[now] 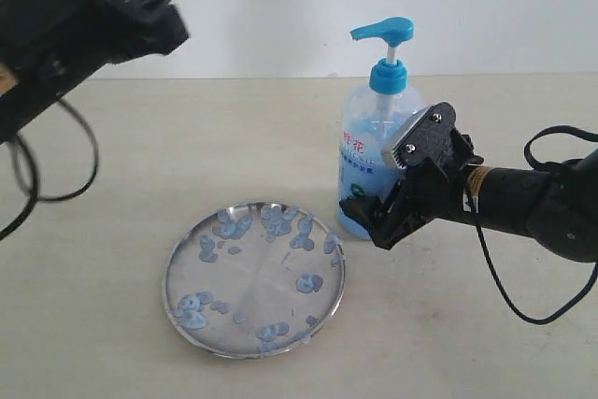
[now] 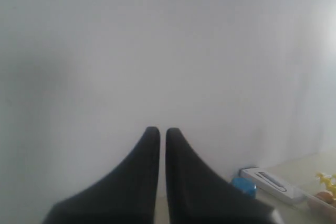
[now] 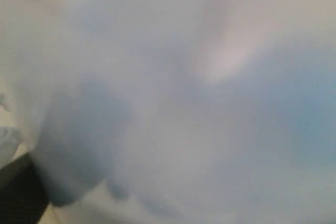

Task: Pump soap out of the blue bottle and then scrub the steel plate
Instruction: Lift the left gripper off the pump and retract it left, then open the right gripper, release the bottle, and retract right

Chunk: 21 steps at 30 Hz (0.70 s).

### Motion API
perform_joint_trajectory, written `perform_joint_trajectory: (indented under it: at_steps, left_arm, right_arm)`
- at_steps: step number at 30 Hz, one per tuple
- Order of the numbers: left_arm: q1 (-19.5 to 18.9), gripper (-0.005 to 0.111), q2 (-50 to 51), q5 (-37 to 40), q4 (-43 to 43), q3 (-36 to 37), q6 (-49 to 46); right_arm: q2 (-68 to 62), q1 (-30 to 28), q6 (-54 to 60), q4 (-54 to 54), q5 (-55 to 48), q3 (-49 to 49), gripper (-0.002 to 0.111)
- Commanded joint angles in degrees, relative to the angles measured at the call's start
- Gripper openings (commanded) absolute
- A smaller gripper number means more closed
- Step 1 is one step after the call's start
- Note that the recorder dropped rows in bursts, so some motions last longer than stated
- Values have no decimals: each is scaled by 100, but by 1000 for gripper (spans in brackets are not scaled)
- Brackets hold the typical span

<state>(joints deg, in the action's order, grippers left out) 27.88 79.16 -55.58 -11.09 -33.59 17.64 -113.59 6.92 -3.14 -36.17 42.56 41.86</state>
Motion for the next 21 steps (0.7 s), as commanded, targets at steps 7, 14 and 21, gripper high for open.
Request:
perform_joint_trajectory:
  at_steps: [7, 14, 21]
  left_arm:
    - [8, 4, -2417, 1218, 295, 1663, -758]
    - [8, 4, -3977, 2923, 295, 1809, -1020]
    - [8, 4, -5778, 4389, 803, 1809, -1030]
  right_arm:
    - [-79, -11, -187, 672, -333, -53, 104]
    - [726, -11, -287, 672, -1107, -53, 104]
    - [2446, -11, -1440, 672, -4409, -53, 100]
